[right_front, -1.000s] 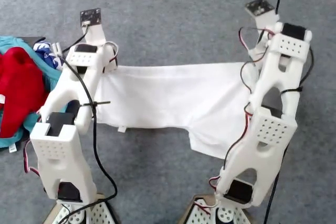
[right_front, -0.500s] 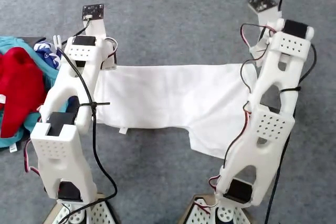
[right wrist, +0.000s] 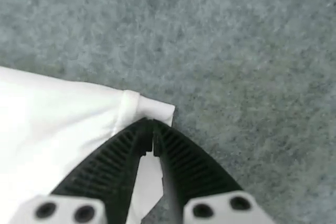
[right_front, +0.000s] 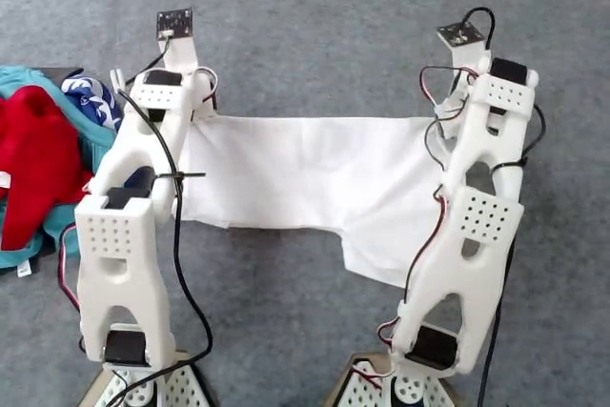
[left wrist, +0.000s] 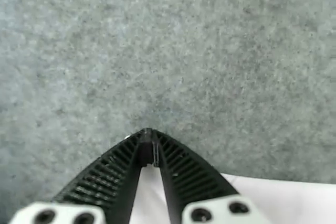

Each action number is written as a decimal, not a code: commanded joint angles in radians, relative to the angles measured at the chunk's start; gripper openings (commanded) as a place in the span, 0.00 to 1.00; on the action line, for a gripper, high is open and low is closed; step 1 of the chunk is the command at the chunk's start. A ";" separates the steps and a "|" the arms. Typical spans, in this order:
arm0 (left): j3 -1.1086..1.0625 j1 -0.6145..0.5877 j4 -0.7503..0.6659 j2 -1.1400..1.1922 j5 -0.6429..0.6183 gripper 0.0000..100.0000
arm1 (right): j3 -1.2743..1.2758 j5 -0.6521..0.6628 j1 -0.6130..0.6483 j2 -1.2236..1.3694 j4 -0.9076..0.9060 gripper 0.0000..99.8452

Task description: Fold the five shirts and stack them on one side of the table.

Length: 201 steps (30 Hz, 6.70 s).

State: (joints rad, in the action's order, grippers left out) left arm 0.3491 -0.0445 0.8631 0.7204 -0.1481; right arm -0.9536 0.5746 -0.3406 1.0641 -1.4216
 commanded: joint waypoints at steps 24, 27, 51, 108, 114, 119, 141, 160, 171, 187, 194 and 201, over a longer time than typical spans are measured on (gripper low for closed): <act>0.684 -0.015 0.744 0.057 0.112 0.03 | -0.512 -0.008 -0.023 0.008 -0.304 0.01; 0.707 0.005 0.839 0.068 0.112 0.03 | -0.522 -0.008 -0.018 0.008 -0.344 0.01; 0.357 0.125 0.899 -0.242 0.124 0.03 | 0.205 -0.034 -0.063 -0.427 -0.339 0.01; -0.743 0.027 -0.012 -0.937 0.124 0.03 | 0.796 0.006 -0.048 -0.814 0.020 0.01; -0.608 -0.044 -0.230 -0.618 0.021 0.03 | 0.704 0.005 -0.018 -0.670 0.186 0.01; -0.424 -0.033 -0.269 -0.327 0.021 0.03 | 0.587 0.011 -0.023 -0.510 0.186 0.01; -0.361 -0.071 -0.176 -0.307 -0.017 0.03 | 0.455 0.011 -0.068 -0.303 0.186 0.01; -0.091 -0.056 -0.114 -0.097 -0.080 0.03 | 0.527 0.006 -0.066 -0.302 0.216 0.01; 0.282 -0.166 0.129 0.129 -0.084 0.03 | 0.527 0.006 -0.066 -0.302 0.216 0.01; 0.750 -0.041 0.582 0.157 -0.081 0.03 | 0.518 0.006 -0.066 -0.285 0.213 0.01; 0.759 -0.033 0.582 0.249 -0.078 0.03 | 0.516 0.006 -0.066 -0.285 0.213 0.01; 0.760 -0.031 0.546 0.397 -0.084 0.03 | 0.516 0.006 -0.066 -0.285 0.210 0.01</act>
State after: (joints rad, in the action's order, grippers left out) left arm 1.0779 -0.0875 1.4339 1.0994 -0.2248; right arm -0.4335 0.5792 -0.3867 0.7741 -1.2206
